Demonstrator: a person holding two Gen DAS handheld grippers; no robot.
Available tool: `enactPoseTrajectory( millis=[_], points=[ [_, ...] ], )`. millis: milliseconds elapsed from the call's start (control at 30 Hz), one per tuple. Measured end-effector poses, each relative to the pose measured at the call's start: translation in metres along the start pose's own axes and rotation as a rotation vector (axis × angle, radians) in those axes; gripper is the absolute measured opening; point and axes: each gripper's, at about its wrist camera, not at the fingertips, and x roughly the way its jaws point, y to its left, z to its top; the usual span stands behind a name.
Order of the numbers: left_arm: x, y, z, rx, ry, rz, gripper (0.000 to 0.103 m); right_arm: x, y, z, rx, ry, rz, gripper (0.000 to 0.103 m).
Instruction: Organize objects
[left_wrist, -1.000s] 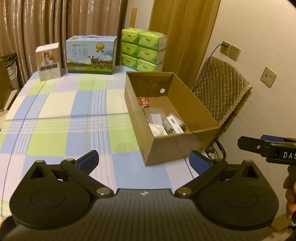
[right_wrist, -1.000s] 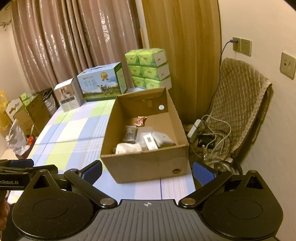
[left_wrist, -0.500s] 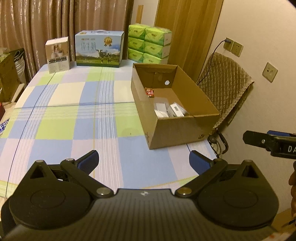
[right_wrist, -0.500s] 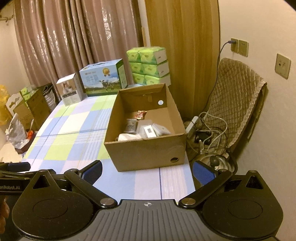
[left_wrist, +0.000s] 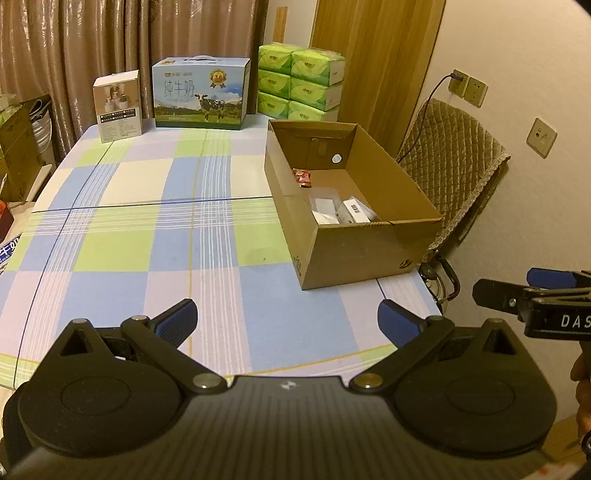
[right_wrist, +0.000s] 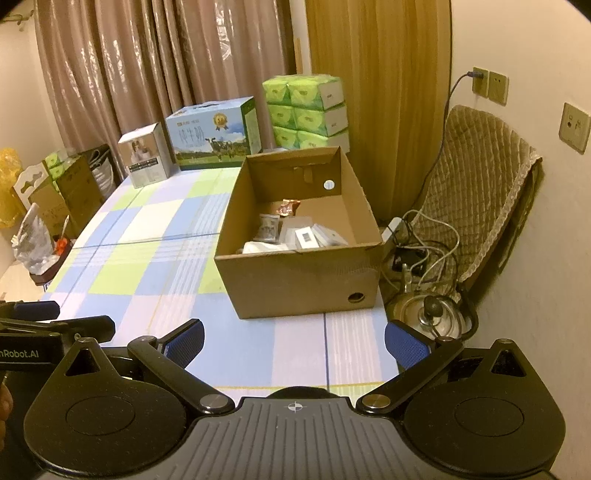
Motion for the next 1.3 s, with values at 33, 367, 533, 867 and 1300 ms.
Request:
enactPoseTrajectory(
  millis=[33, 367, 533, 867, 1300],
  points=[
    [0.0004, 0.0000, -0.0001, 0.000, 0.001, 0.001, 0.102, 0.0004, -0.0003, -0.0001, -0.001, 0.002, 0.000, 0.101],
    [0.0029, 0.0044, -0.0001, -0.021, 0.002, 0.010, 0.102, 0.0048, 0.0022, 0.0008, -0.003, 0.015, 0.006, 0.101],
    [0.0029, 0.0056, -0.0009, -0.021, 0.003, 0.006, 0.102, 0.0052, 0.0025, 0.0011, -0.001, 0.016, 0.006, 0.101],
    [0.0038, 0.0061, 0.0001, -0.025, 0.004, -0.002, 0.102, 0.0054, 0.0046, 0.0019, 0.006, 0.017, 0.012, 0.101],
    [0.0035, 0.0070, 0.0000, -0.025, 0.000, -0.004, 0.102, 0.0053, 0.0050, 0.0018, 0.008, 0.017, 0.016, 0.101]
  ],
)
